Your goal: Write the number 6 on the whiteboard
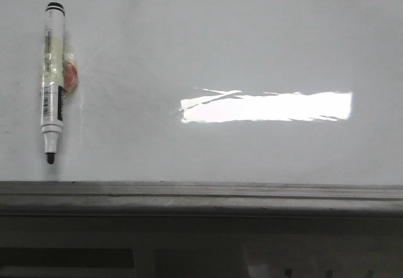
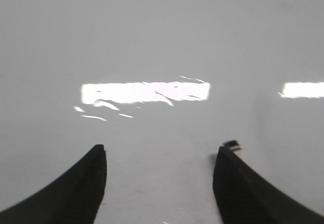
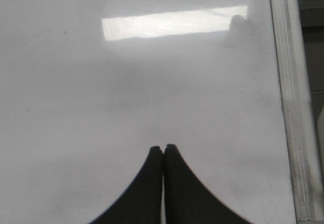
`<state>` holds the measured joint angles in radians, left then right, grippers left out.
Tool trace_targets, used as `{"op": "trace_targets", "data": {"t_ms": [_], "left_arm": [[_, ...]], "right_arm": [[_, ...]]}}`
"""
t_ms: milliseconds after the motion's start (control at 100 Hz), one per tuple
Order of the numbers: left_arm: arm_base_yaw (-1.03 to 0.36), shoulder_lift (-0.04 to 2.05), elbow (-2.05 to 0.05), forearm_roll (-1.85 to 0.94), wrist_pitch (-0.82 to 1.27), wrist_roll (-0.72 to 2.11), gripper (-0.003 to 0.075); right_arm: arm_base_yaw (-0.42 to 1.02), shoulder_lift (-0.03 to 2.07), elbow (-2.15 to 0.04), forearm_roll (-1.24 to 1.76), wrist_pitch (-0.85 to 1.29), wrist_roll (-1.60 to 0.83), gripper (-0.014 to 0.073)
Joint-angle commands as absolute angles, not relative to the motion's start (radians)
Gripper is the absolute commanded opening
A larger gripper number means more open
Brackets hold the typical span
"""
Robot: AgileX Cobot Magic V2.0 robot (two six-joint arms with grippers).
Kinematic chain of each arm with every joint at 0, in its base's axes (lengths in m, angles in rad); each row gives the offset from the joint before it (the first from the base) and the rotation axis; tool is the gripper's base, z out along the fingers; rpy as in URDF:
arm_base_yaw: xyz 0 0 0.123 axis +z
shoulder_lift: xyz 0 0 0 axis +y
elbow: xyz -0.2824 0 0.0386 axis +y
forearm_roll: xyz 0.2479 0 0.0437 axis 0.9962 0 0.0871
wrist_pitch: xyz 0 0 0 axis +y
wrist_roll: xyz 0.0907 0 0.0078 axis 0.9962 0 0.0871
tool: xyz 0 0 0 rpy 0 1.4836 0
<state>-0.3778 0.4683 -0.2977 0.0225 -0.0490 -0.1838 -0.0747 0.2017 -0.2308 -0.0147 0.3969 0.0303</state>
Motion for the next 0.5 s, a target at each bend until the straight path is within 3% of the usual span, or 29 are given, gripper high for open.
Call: {"op": "trace_targets", "data": {"t_ms": [0,240,490], "left_arm": [[-0.473,0.514,-0.329,0.017,-0.138,-0.184,0.0426],[-0.692,0.630,-0.329,-0.027,-0.138,-0.184,0.0426],[-0.767,0.761,-0.329,-0.101,-0.160,-0.184,0.0426]], "right_arm": [[-0.081,0.220,-0.266,-0.015,0.325,0.028,-0.0064],[-0.081,0.220,-0.266,-0.015,0.325,0.028,-0.0064],[-0.081,0.220,-0.266,-0.015,0.325,0.028,-0.0064]]}}
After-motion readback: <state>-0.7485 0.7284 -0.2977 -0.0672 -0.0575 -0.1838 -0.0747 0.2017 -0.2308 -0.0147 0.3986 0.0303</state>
